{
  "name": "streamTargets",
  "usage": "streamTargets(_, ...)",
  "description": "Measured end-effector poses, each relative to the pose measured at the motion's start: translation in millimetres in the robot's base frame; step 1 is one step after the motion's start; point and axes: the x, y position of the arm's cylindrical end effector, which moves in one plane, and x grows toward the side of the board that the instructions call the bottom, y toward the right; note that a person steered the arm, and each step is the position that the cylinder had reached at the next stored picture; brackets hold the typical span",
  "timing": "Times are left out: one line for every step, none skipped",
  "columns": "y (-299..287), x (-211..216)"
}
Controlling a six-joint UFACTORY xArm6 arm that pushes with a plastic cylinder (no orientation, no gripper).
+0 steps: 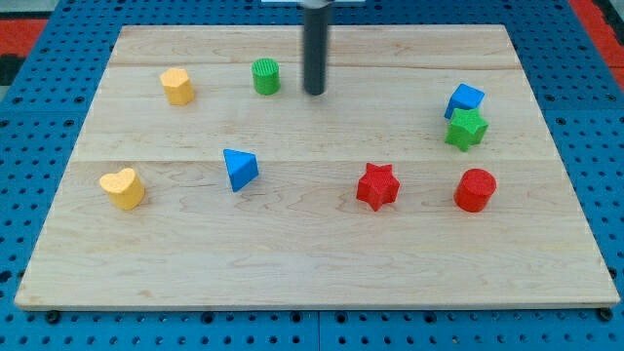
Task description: Slide the green circle towards the blue cube
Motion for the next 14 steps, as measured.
streamTargets(-111, 21)
streamTargets(-124, -31)
streamTargets(-69, -50)
streamTargets(-36, -48)
streamTargets(7, -46)
streamTargets(27, -57)
streamTargets(67, -46)
streamTargets(99, -10)
streamTargets(112, 3)
streamTargets(75, 16)
streamTargets(-52, 28)
streamTargets(-181, 25)
streamTargets(-260, -9)
streamTargets(-251, -48)
